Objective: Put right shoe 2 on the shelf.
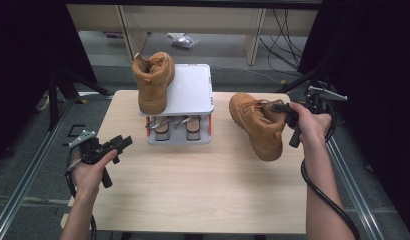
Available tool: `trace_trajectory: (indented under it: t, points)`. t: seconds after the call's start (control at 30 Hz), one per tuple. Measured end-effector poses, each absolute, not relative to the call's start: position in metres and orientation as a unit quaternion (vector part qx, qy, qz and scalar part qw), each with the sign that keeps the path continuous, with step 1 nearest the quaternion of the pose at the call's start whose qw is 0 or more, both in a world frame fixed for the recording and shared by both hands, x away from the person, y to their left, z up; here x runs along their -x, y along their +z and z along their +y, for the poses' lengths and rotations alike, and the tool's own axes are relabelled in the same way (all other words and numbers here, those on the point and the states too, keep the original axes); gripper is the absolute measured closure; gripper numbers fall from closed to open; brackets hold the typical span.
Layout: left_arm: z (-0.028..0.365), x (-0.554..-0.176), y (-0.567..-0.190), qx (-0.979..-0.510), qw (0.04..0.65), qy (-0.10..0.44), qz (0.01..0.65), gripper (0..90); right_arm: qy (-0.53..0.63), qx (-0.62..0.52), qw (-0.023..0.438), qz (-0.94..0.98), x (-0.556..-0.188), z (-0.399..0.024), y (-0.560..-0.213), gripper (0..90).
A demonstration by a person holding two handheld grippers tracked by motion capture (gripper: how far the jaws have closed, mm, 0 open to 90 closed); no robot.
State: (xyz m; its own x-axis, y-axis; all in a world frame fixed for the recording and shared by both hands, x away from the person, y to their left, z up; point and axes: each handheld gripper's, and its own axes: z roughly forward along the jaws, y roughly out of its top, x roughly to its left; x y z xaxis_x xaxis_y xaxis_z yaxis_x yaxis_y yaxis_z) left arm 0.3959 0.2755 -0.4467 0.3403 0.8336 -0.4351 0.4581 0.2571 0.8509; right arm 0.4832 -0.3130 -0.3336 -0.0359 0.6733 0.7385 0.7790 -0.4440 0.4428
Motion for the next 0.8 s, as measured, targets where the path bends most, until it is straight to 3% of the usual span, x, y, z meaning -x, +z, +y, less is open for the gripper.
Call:
trace_trajectory:
  t: [0.8]
  points:
    - [0.280,-0.394,-0.445,-0.582,0.572,0.169,0.552,48.5,-0.512,0.688,0.055,-0.512,-0.496,-0.298,-0.326,82.9]
